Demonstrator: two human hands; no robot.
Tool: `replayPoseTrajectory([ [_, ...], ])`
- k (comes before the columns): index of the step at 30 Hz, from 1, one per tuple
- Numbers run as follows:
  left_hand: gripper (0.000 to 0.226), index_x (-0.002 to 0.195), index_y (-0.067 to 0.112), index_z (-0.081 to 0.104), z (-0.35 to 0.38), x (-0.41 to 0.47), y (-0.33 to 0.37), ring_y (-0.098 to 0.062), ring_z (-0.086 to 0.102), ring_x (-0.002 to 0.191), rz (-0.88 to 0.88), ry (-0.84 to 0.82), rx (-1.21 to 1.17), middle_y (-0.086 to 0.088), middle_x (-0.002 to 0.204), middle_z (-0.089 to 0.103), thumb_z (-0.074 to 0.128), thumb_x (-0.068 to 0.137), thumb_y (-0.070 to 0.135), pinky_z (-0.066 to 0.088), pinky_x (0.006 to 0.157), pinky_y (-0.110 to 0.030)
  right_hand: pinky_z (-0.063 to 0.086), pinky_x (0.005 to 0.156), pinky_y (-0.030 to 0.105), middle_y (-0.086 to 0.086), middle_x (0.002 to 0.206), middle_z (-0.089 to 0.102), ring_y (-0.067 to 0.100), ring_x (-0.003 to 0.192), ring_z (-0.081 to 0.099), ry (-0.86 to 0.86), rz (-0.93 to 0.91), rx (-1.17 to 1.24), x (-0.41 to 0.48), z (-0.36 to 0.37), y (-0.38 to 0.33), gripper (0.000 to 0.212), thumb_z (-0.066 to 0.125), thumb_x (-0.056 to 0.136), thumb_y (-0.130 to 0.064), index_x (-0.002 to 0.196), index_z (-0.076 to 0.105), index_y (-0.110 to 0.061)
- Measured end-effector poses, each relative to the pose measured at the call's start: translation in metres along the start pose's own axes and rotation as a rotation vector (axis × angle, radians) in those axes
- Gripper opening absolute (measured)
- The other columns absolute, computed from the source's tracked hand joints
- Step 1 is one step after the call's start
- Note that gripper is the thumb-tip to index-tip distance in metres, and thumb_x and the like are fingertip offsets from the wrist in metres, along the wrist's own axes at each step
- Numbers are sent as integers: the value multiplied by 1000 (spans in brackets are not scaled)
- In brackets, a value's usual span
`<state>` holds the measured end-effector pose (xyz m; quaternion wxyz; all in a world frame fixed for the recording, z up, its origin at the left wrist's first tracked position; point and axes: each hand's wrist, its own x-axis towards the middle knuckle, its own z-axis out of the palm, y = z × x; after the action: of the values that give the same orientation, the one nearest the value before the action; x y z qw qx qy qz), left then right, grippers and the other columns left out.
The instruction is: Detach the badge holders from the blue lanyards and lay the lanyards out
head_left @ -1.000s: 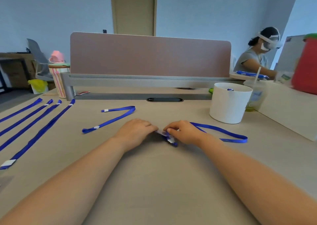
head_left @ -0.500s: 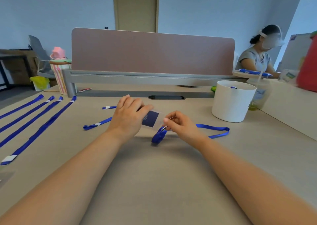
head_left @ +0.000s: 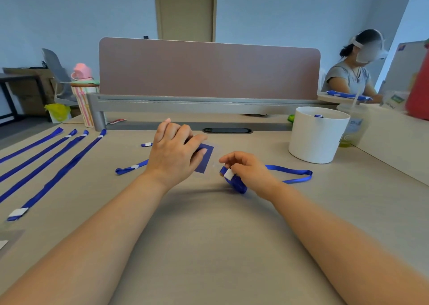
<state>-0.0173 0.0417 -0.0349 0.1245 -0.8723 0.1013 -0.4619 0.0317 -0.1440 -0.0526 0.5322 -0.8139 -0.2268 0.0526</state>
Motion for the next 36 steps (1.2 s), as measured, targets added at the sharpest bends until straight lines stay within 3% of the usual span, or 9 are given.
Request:
replayPoseTrajectory([
  [3,29,100,18,66,1,0,0,-27,58,86,-18,7,-28,-5,85,63,50,84,36,29,100,-40,51,68,9,-7,93,63,5,76,66,-59,-17,78,-3,4,-3,18,49,93,-9,100,61,-20],
  [7,35,99,20,67,0,-1,0,-28,60,85,-52,-87,-76,-5,85,64,55,78,45,42,94,-46,53,66,13,-9,83,61,6,67,60,-75,-14,17,-4,5,-3,12,56,91,-14,99,65,-14],
  [14,47,109,22,65,5,-2,-4,-29,52,98,-137,-232,-188,-5,98,63,56,80,57,32,97,-42,48,59,6,-11,78,62,4,65,57,-44,-79,-50,-7,3,-4,8,57,90,-15,90,65,-15],
  [18,51,124,29,54,8,-4,-4,-21,44,114,-149,-359,-227,0,116,56,45,84,60,24,102,-36,50,62,12,-8,74,64,0,60,59,-49,-70,2,-7,2,-2,9,62,87,-16,80,66,-19],
  [22,67,121,35,55,11,-5,-4,-18,50,109,-162,-469,-276,5,111,59,26,77,75,27,92,-33,50,62,14,-5,69,64,2,61,61,-49,-52,27,-9,1,0,11,64,86,-16,75,66,-17],
  [26,55,127,28,53,13,-8,1,-21,46,113,-128,-405,-319,2,118,52,56,80,57,33,94,-36,53,68,16,1,74,67,7,69,65,-38,11,29,-8,-1,3,8,64,85,-14,77,66,-12],
  [28,41,108,19,65,11,-7,5,-24,58,97,-36,-224,-384,-1,103,62,70,75,42,43,80,-35,54,71,19,2,77,69,8,71,66,-18,53,82,-7,-1,3,10,63,85,-12,76,65,-11],
  [31,23,77,18,70,6,-6,15,-14,62,58,4,-102,-488,7,69,68,62,76,40,41,52,-17,55,80,28,5,83,70,14,77,68,-14,78,213,-6,-2,3,12,59,88,-10,77,64,-9],
  [36,19,74,21,75,6,-6,27,-10,56,50,-49,-185,-564,7,61,68,67,73,38,20,49,-4,57,70,19,5,82,71,11,73,71,-31,101,329,-8,-2,0,14,56,90,-10,79,65,-9],
])
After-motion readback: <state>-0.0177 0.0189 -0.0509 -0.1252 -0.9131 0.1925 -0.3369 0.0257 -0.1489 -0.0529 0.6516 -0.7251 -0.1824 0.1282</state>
